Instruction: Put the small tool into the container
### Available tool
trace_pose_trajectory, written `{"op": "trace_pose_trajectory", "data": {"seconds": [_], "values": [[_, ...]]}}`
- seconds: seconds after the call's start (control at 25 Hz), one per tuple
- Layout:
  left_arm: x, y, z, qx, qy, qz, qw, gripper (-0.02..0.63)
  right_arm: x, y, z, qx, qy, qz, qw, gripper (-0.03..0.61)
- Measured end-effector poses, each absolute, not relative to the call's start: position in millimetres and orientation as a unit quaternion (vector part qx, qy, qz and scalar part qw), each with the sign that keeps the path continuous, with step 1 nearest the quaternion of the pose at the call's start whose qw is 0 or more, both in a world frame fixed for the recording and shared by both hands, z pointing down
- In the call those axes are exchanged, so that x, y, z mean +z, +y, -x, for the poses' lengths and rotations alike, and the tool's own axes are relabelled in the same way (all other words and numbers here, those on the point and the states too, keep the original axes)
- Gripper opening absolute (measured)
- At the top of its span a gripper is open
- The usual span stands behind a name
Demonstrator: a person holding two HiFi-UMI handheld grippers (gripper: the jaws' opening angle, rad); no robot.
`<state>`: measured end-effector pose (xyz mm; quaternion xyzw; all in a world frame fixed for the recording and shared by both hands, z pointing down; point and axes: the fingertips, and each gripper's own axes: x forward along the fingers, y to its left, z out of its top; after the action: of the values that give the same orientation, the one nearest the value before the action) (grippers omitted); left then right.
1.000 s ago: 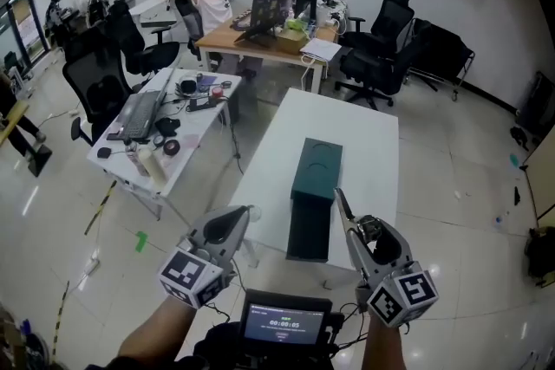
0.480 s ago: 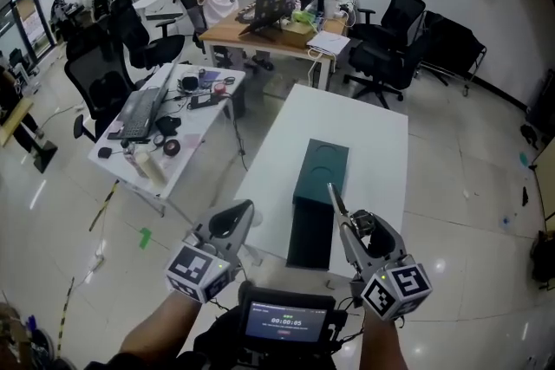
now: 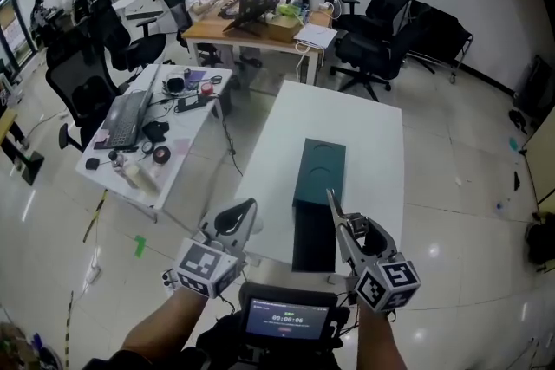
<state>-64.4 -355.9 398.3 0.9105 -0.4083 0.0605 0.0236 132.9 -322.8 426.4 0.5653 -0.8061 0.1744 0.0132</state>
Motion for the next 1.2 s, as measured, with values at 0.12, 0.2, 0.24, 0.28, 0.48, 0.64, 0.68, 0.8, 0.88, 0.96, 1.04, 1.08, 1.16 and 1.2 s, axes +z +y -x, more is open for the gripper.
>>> {"op": "trace_pose_trajectory", "data": {"seconds": [0.12, 0.2, 0.24, 0.28, 0.48, 0.64, 0.68, 0.8, 0.88, 0.96, 1.04, 1.08, 1.16, 1.2], "values": [[414, -369, 68, 0.068, -0.406, -0.911, 0.03, 0.009, 453, -335, -129, 0.188, -0.796, -0.574, 0.034, 0.255], [428, -377, 67, 0.079, -0.404, -0.911, 0.034, 0.009, 477, -341, -127, 0.204, -0.788, -0.578, 0.05, 0.255], [437, -381, 66, 0.085, -0.403, -0.911, 0.037, 0.009, 490, -344, -125, 0.214, -0.784, -0.58, 0.058, 0.255], [446, -385, 66, 0.089, -0.403, -0.91, 0.041, 0.009, 503, -348, -124, 0.223, -0.78, -0.581, 0.064, 0.255], [494, -406, 67, 0.111, -0.406, -0.904, 0.075, 0.009, 561, -367, -112, 0.254, -0.768, -0.581, 0.086, 0.255], [529, -416, 63, 0.132, -0.397, -0.903, 0.096, 0.009, 601, -381, -105, 0.273, -0.759, -0.579, 0.118, 0.255], [535, -418, 63, 0.135, -0.394, -0.903, 0.099, 0.009, 610, -384, -104, 0.279, -0.756, -0.579, 0.124, 0.255], [550, -424, 58, 0.143, -0.385, -0.906, 0.103, 0.009, 632, -393, -102, 0.295, -0.747, -0.58, 0.135, 0.255], [558, -428, 54, 0.149, -0.378, -0.908, 0.105, 0.009, 644, -399, -101, 0.301, -0.743, -0.58, 0.145, 0.255], [563, -433, 53, 0.151, -0.376, -0.908, 0.108, 0.009, 654, -405, -99, 0.304, -0.739, -0.581, 0.154, 0.255], [567, -438, 54, 0.152, -0.376, -0.908, 0.11, 0.009, 662, -411, -97, 0.309, -0.733, -0.585, 0.161, 0.255], [570, -439, 54, 0.153, -0.375, -0.908, 0.11, 0.009, 667, -413, -95, 0.312, -0.73, -0.586, 0.163, 0.255], [575, -441, 52, 0.155, -0.37, -0.909, 0.111, 0.009, 675, -417, -92, 0.317, -0.726, -0.587, 0.165, 0.255], [577, -441, 51, 0.157, -0.367, -0.91, 0.111, 0.009, 678, -419, -91, 0.319, -0.725, -0.588, 0.166, 0.255]]}}
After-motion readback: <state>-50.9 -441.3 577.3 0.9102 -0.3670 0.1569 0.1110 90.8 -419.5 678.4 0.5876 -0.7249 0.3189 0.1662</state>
